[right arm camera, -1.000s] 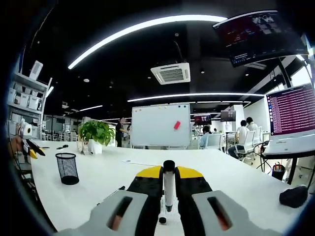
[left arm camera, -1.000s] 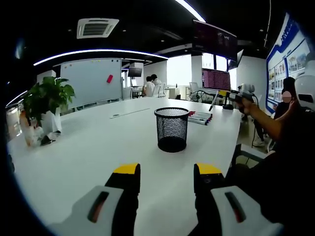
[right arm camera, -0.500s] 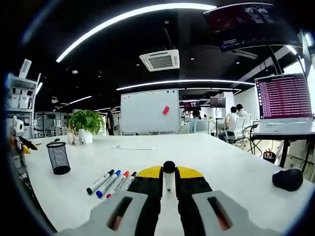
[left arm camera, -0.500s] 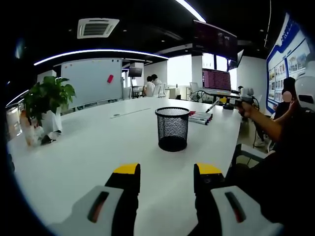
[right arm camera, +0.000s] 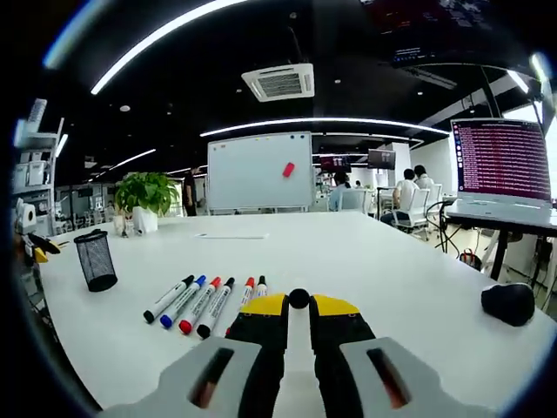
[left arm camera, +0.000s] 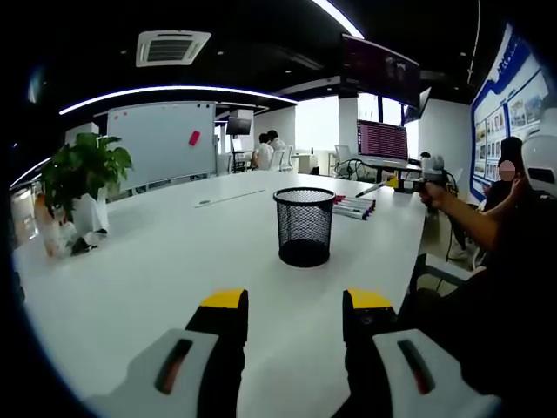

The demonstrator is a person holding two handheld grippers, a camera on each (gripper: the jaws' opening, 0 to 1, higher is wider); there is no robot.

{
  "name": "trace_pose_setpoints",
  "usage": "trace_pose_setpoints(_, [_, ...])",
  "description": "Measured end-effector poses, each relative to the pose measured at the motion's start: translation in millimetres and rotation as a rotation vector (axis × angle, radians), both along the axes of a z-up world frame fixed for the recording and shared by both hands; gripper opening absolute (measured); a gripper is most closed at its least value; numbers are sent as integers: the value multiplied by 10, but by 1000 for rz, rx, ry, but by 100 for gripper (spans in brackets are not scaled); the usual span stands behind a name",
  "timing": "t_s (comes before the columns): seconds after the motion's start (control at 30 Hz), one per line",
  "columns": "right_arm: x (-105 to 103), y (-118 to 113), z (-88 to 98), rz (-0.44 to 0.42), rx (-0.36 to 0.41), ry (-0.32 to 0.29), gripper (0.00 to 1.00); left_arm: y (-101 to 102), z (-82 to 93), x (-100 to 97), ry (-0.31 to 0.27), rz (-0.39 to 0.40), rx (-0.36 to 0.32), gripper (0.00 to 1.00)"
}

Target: Pick up the whiteboard markers from the pen holder and place them facing the whiteboard neatly

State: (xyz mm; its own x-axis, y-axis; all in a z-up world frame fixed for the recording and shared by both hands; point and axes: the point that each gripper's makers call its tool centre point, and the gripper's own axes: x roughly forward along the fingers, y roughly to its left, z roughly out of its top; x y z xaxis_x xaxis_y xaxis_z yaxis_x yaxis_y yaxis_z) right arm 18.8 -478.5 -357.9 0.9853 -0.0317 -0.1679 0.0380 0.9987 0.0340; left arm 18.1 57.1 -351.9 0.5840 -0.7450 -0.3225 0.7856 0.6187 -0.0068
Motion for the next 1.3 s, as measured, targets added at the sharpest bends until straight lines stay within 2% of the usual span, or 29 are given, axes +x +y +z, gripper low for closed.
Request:
trace_pose_setpoints(0.07, [3, -28, -60, -5, 8, 30, 13, 6, 3, 3, -1, 1, -1, 45])
trace_pose_setpoints(0.2, [-1, -2, -93, 14, -1, 41, 13, 24, 5, 11, -1, 7, -2, 45])
trace_pose_setpoints(0.43, [13, 80, -225, 27, -54, 129, 13, 1, -9, 0, 2, 0, -2, 45])
trace_pose_setpoints(1.3, [101, 104, -250, 43, -83, 171, 13, 3, -27, 5, 6, 1, -3, 45])
